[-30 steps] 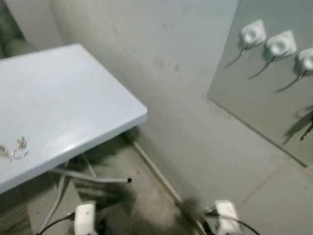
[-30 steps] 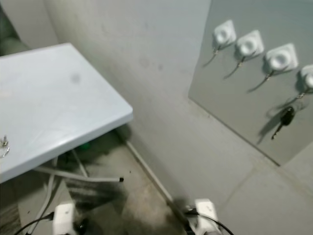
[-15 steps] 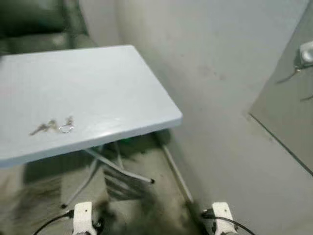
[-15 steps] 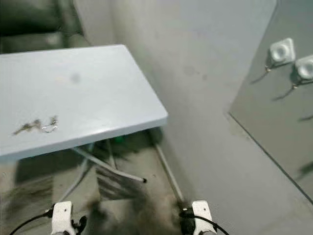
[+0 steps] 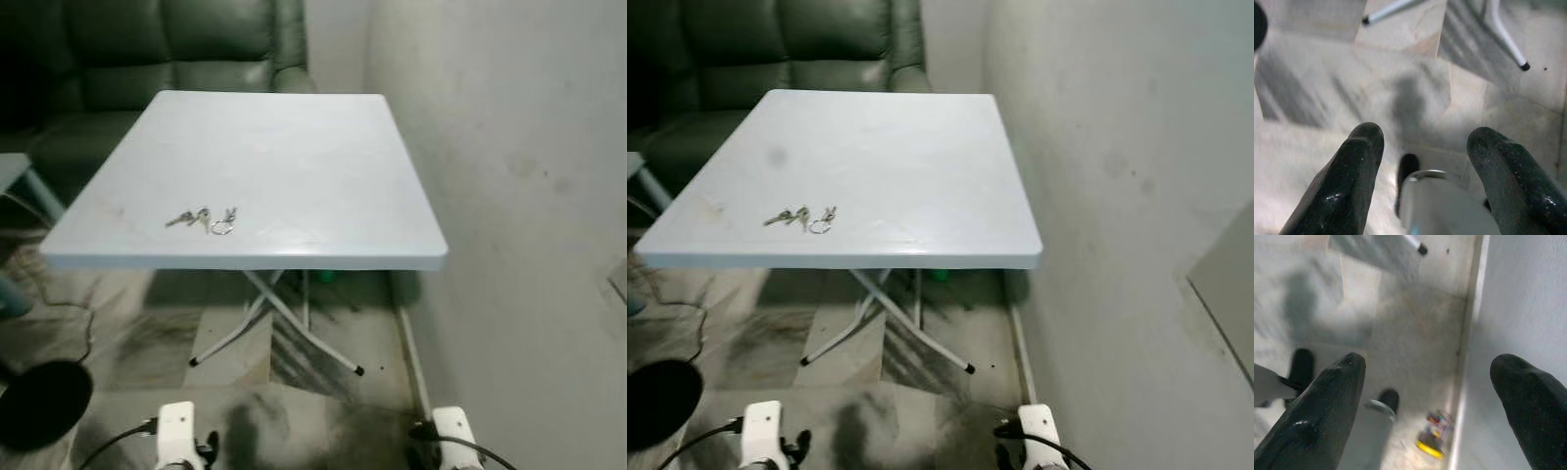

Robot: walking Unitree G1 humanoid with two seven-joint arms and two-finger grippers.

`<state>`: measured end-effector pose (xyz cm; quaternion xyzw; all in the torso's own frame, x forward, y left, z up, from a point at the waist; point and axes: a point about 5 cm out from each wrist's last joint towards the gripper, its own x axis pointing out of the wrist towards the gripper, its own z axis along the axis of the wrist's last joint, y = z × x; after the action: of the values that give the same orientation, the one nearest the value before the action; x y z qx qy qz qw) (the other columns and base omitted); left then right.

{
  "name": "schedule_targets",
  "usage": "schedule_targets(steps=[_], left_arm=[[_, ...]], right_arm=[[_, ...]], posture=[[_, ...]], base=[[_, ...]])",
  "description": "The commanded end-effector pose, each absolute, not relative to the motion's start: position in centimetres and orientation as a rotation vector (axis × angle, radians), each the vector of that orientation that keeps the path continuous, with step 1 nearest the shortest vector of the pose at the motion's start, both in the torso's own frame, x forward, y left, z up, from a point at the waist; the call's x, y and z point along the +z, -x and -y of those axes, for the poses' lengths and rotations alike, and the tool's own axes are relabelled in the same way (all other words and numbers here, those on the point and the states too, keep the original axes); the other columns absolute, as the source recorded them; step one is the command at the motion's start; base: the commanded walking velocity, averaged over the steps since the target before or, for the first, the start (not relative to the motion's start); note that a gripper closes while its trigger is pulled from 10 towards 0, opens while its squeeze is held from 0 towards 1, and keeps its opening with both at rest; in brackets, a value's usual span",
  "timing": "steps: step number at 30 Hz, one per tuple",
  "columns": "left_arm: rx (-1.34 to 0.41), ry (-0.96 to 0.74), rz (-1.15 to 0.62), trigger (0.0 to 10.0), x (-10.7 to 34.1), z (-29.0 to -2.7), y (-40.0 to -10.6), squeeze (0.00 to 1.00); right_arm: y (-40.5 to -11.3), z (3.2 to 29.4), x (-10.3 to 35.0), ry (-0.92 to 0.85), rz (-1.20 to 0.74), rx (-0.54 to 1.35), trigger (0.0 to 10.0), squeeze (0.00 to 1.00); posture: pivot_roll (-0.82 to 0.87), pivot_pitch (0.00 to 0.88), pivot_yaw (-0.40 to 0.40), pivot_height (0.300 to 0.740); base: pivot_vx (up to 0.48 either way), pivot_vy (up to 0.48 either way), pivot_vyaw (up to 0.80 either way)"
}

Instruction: Hang keys on a hook

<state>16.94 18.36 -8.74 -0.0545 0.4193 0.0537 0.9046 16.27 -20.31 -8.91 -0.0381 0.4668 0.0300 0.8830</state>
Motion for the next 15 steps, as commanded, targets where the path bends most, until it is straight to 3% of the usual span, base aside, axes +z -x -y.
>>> schedule_targets(steps=[1,8,15], left_arm=[[0.137,0.088,-0.863,10.0,-8.59,-19.47,-16.96,0.0],[0.14,0.092,-0.858,10.0,-8.55,-19.49,-17.04,0.0],[0.153,0.119,-0.837,10.0,-8.3,-19.55,-17.54,0.0]], right_arm=[[-17.33,19.72,-8.53,0.066,-0.939,0.075,10.0,0.0],[-17.32,19.76,-8.53,0.06,-0.939,0.07,10.0,0.0],[-17.28,19.69,-8.53,0.03,-0.932,0.058,10.0,0.0]], posture=[[-0.05,0.0,-0.04,0.74],[-0.05,0.0,-0.04,0.74],[-0.04,0.0,-0.038,0.74]], base=[[0.0,0.0,0.79],[0.0,0.0,0.79],[0.0,0.0,0.0]])
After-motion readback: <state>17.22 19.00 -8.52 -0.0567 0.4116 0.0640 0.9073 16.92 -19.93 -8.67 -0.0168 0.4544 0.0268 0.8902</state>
